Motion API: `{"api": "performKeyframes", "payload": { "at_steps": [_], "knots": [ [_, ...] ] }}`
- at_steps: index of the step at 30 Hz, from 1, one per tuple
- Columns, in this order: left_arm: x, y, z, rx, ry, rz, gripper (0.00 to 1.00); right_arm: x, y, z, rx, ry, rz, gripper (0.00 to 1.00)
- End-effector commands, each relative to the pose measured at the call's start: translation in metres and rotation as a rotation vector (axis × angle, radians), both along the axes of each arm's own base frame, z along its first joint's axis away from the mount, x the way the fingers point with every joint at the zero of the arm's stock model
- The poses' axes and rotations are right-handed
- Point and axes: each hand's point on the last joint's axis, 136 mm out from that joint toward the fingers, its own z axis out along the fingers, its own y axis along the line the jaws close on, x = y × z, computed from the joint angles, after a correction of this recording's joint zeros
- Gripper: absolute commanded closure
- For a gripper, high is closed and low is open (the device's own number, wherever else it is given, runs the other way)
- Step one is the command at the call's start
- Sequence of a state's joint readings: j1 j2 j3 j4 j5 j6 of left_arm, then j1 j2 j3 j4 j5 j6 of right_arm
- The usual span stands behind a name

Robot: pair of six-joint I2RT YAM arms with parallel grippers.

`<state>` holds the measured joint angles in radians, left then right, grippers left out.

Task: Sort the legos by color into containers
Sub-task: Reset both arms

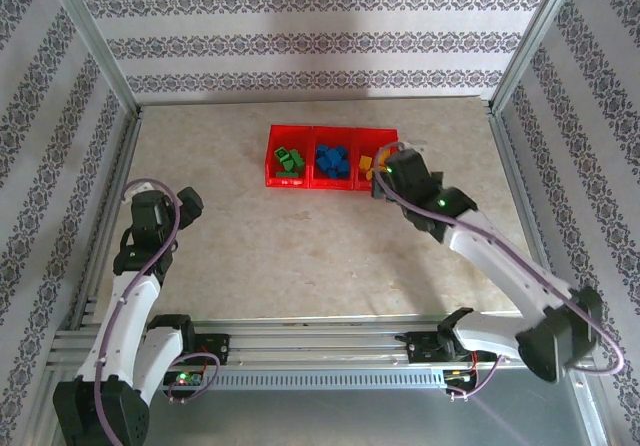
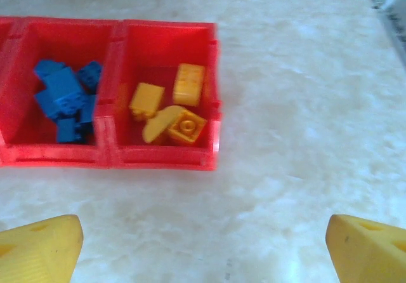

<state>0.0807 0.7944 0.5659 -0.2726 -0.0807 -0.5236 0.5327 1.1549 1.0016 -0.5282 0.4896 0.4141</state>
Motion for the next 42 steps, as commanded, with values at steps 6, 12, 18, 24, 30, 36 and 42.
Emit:
{"api": "performKeyframes", "payload": {
  "at_steps": [6, 12, 18, 24, 30, 36, 42],
  "knots": [
    [0.002, 0.009, 0.01, 0.151, -0.116, -0.032, 0.0, -0.03, -0.076, -0.002, -0.025, -0.163, -0.228, 0.02],
    [0.004, 0.012, 0.005, 0.302, -0.205, -0.068, 0.0, -0.036, -0.103, -0.007, -0.092, -0.314, -0.264, 0.02],
    [0.017, 0.01, -0.007, 0.383, -0.245, -0.116, 0.0, -0.033, -0.121, -0.024, -0.057, -0.39, -0.269, 0.02],
    [0.042, 0.001, -0.018, 0.414, -0.288, -0.186, 0.0, -0.024, -0.135, -0.055, -0.013, -0.38, -0.258, 0.02],
    [0.061, -0.005, -0.035, 0.413, -0.302, -0.234, 0.0, -0.01, -0.142, -0.07, -0.067, -0.376, -0.248, 0.02],
    [0.076, -0.015, -0.048, 0.384, -0.33, -0.289, 0.0, 0.005, -0.139, -0.066, -0.072, -0.398, -0.217, 0.02],
    [0.095, -0.036, -0.07, 0.37, -0.304, -0.425, 0.0, 0.016, -0.136, -0.062, -0.08, -0.415, -0.185, 0.02]
  ]
}}
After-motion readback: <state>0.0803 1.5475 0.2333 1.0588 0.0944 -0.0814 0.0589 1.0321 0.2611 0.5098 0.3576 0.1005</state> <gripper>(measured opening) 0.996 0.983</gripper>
